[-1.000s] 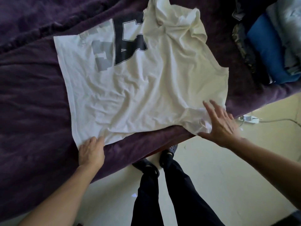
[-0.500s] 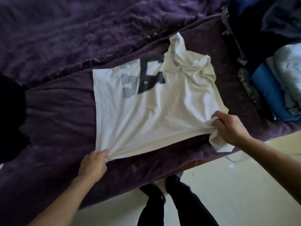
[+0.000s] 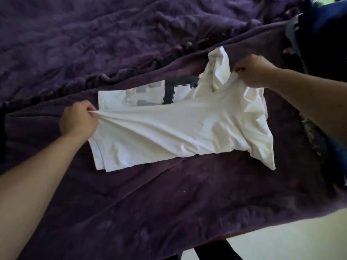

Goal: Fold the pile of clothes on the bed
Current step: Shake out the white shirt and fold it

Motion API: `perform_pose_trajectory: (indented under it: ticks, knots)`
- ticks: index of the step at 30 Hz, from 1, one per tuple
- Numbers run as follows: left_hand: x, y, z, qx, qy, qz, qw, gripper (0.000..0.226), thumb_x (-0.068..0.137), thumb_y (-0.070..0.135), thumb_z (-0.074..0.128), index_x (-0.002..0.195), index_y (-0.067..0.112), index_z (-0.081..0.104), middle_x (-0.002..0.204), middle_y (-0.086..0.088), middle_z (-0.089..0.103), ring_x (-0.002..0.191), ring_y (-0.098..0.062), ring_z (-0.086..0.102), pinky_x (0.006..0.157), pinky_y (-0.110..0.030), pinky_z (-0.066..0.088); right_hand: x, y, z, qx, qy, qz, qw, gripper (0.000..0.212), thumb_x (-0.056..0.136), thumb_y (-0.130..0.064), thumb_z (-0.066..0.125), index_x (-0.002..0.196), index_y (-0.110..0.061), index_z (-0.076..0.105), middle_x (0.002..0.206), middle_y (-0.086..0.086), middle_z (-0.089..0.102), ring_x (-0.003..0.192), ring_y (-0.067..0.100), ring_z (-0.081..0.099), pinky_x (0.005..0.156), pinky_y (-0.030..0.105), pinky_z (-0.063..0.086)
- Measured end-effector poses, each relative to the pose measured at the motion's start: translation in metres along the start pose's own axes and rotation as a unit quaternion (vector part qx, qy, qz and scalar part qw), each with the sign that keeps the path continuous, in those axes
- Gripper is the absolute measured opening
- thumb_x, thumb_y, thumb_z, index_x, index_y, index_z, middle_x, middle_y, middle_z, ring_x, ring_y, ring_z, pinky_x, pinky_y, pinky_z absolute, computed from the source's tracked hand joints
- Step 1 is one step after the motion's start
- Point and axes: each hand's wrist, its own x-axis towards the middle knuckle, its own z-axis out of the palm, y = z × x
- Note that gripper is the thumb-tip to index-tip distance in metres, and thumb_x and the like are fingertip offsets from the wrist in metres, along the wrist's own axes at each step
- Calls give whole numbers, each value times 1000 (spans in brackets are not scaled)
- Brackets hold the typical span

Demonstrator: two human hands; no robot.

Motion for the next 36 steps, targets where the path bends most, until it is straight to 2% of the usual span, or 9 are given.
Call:
perform_pose_trajectory:
  ticks: [6, 10, 16, 19, 22, 25, 31, 33, 36]
  knots:
    - [41, 38, 45, 38, 35, -43, 998, 30, 85, 9, 55, 115, 11, 60, 122, -25, 50, 113, -46, 45, 93, -52, 42, 78, -8, 4, 269, 69, 29, 960, 23, 87, -4, 51, 98, -7, 71, 94, 11, 70, 71, 17, 65, 65, 20, 52]
    - [5, 84, 85, 10, -41, 72, 997, 35, 83, 6, 58, 118, 8, 60, 121, -18, 50, 111, -40, 45, 93, -49, 40, 73, 43, 30, 252, 108, 207, 939, 23, 85, -19, 53, 98, -16, 72, 100, 9, 71, 94, 27, 66, 86, 39, 54]
    - [-28, 142, 138, 27, -195, 137, 971, 39, 88, 20, 55, 126, 16, 53, 136, -9, 40, 123, -31, 39, 94, -42, 40, 94, 38, 50, 170, 38, 183, 967, 54, 65, -73, 56, 75, -22, 69, 64, -7, 64, 62, 16, 60, 51, 27, 40]
    - [-25, 141, 148, 45, -237, 114, 964, 47, 91, 22, 52, 137, 21, 43, 147, -5, 28, 131, -27, 32, 98, -42, 38, 122, 32, 50, 119, 54, 168, 977, 29, 70, -52, 59, 83, -29, 70, 82, -5, 68, 81, 22, 66, 64, 28, 46]
    - [-18, 138, 148, 49, -263, 114, 957, 50, 91, 21, 53, 139, 24, 41, 146, -4, 28, 131, -26, 34, 97, -42, 39, 144, 62, 24, 192, 138, 244, 941, 45, 75, -54, 60, 107, -24, 69, 110, 3, 69, 102, 24, 66, 84, 31, 52]
    - [-14, 140, 147, 61, -278, 110, 952, 51, 90, 21, 53, 140, 25, 40, 144, -4, 29, 129, -26, 36, 96, -41, 40, 148, 89, 3, 195, 180, 258, 929, 37, 78, -44, 59, 104, -21, 70, 107, 5, 71, 97, 23, 67, 78, 28, 51]
    - [-12, 147, 142, 69, -299, 101, 946, 51, 91, 24, 52, 140, 24, 38, 144, -3, 28, 130, -25, 34, 96, -40, 40, 57, 51, 41, 140, -16, 99, 985, 72, 56, -90, 51, 85, -27, 67, 76, -11, 67, 71, 15, 63, 65, 34, 51]
    - [-12, 146, 141, 77, -302, 105, 944, 53, 92, 24, 52, 142, 24, 37, 146, -4, 27, 131, -25, 34, 96, -40, 40, 41, 43, 62, 46, -63, 74, 994, 60, 63, -78, 61, 99, -30, 62, 89, -8, 65, 81, 19, 61, 70, 34, 47]
    - [-12, 142, 139, 69, -301, 106, 945, 52, 91, 22, 52, 141, 23, 38, 146, -4, 29, 131, -26, 35, 98, -41, 39, 61, 39, 60, 93, -16, 99, 991, 23, 79, -42, 63, 94, -26, 70, 95, 3, 69, 89, 27, 64, 73, 35, 49]
